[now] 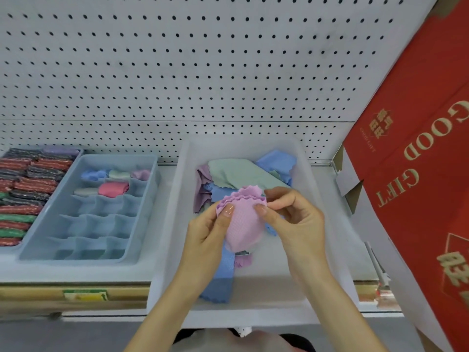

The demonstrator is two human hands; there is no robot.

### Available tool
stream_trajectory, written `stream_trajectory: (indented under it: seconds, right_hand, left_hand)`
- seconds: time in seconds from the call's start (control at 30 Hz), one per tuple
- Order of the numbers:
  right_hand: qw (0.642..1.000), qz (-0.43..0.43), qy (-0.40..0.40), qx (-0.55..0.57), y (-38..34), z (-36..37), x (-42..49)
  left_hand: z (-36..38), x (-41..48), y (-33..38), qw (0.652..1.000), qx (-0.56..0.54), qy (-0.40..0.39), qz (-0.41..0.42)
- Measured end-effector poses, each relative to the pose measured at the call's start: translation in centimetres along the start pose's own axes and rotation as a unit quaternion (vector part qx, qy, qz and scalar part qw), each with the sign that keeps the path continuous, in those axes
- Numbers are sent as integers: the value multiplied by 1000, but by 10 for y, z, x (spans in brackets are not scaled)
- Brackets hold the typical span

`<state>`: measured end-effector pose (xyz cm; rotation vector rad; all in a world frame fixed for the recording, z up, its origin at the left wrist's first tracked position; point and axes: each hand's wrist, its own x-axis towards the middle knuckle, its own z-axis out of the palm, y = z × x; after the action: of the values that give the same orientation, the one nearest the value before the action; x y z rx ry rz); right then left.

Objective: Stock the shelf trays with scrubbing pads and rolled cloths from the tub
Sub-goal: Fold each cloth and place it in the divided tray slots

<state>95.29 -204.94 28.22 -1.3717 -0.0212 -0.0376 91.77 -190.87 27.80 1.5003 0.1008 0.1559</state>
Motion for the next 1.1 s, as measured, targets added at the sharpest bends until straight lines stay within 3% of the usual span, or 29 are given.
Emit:
stream_trajectory:
  seconds: [0.17, 0.4, 0.7, 0.77, 0.93, 1.1]
  right_hand:
    - [999, 19, -23, 33, -11, 8, -1]
    - [1000, 13, 8, 1, -20, 17, 4]
    - [997, -63, 23, 40, -53, 30, 17]
    - [998, -57, -12, 27, -62, 26, 23]
    - [982, 15, -184, -29, -77, 5, 42]
    - [956, 73, -268, -92, -69, 0, 45]
  left_hand:
    - [-6, 1, 5, 1000, -19, -21, -6]
    - [-10, 8, 18, 996, -45, -74, -34]
    - [8, 27, 48, 998, 1, -51, 38]
    - [7, 32, 61, 999, 1, -47, 22]
    - [2, 47, 94, 995, -45, -89, -2]
    - [2, 49, 114, 992, -79, -95, -15]
